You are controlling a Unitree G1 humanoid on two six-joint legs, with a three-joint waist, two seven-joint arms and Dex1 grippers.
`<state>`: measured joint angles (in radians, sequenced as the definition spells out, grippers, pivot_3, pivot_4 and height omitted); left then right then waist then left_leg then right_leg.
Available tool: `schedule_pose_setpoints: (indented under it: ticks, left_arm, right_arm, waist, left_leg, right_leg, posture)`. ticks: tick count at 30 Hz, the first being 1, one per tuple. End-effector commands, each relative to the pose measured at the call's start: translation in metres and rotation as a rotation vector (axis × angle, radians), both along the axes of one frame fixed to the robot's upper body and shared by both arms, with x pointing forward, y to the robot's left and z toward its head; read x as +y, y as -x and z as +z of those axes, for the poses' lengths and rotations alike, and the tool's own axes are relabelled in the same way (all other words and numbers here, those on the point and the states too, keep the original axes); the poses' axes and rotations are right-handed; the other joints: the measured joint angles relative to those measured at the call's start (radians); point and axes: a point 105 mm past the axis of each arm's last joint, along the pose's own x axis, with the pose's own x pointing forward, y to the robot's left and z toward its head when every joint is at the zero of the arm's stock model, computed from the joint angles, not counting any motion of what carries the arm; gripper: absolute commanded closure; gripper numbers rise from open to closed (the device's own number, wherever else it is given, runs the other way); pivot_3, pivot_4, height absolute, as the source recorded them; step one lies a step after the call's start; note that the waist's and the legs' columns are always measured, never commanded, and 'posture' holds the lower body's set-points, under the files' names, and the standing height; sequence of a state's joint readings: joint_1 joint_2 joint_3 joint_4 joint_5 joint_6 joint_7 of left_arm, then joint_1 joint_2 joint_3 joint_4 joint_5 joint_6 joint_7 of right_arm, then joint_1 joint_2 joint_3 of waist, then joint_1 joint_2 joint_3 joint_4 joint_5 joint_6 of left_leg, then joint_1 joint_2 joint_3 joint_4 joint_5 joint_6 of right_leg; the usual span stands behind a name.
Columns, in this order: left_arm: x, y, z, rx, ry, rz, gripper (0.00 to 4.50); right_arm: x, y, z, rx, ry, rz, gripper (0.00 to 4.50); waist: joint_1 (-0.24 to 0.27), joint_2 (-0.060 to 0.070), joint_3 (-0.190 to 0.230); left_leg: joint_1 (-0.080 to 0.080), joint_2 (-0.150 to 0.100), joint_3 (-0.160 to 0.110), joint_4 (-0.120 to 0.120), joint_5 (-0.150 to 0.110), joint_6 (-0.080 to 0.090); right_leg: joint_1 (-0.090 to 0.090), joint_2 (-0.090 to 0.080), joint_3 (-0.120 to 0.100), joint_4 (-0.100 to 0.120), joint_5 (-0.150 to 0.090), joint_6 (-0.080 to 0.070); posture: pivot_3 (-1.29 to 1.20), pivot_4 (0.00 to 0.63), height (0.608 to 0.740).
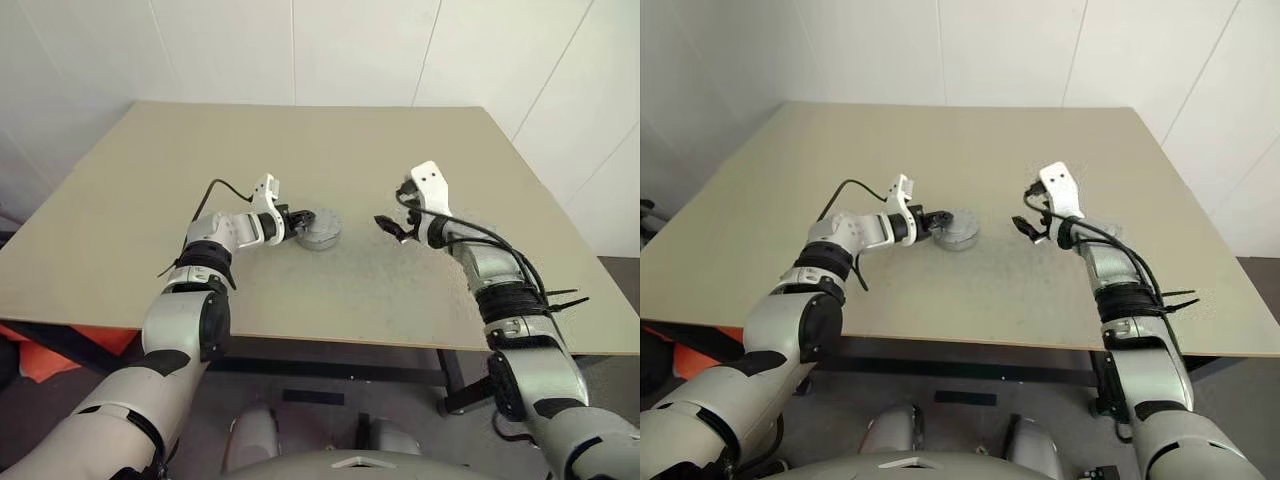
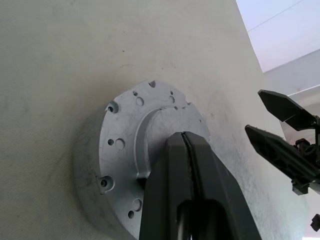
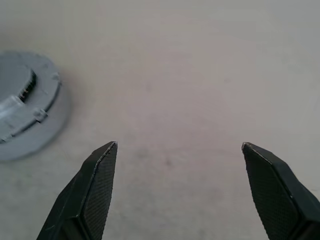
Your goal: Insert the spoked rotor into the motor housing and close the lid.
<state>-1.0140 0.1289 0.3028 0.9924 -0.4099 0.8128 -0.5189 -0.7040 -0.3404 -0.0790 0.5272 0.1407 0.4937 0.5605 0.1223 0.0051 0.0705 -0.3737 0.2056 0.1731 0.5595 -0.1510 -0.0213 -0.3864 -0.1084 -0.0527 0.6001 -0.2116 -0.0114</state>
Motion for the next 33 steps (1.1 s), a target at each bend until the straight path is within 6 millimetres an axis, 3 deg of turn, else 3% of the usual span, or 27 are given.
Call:
schedule_pose_setpoints:
  ticks: [1,6,11,22,33]
  left_arm:
    - [0.003,0.011,-0.026,0.087,-0.069,-0.008,4.5]
    - [0.008,0.009,-0.026,0.085,-0.073,0.006,4.5]
    - [0.015,0.006,-0.024,0.077,-0.077,0.03,4.5]
    - [0.019,0.005,-0.024,0.076,-0.083,0.043,4.5]
    - [0.027,0.002,-0.023,0.067,-0.094,0.067,4.5]
  right_arm:
    - [0.007,-0.004,0.028,0.005,-0.231,-0.026,0.02]
    - [0.029,0.004,0.04,0.143,-0.546,0.008,0.02]
    - [0.039,0.011,0.029,0.284,-0.672,-0.017,0.02]
    - [0.054,0.021,0.002,0.432,-0.68,-0.048,0.02]
    - [0.104,0.037,-0.008,0.568,-0.766,0.054,0.02]
  waist:
    - [0.001,0.0,0.0]
    - [0.002,0.0,0.0]
    - [0.002,0.0,0.0]
    - [0.005,0.001,0.0]
    - [0.004,0.001,-0.001]
  left_leg:
    - [0.0,0.0,0.0,0.0,0.0,0.0]
    - [0.0,0.0,0.0,0.0,0.0,0.0]
    - [0.001,0.0,0.0,-0.003,0.001,-0.001]
    - [0.004,0.0,0.0,-0.016,0.008,-0.013]
    - [0.003,0.0,0.0,-0.019,0.008,-0.013]
  right_leg:
    - [0.0,0.0,0.0,0.0,0.0,0.0]
    - [0.0,-0.001,0.0,0.0,0.0,0.0]
    - [0.0,-0.001,0.0,0.0,0.0,0.0]
    - [-0.001,0.0,0.0,-0.005,-0.001,0.001]
    - [-0.001,0.0,-0.001,-0.009,0.0,0.0]
  posture:
    - [0.0,0.0,0.74]
    - [0.0,0.0,0.74]
    - [0.0,0.0,0.74]
    - [0.0,0.0,0.74]
    - [0.0,0.0,0.74]
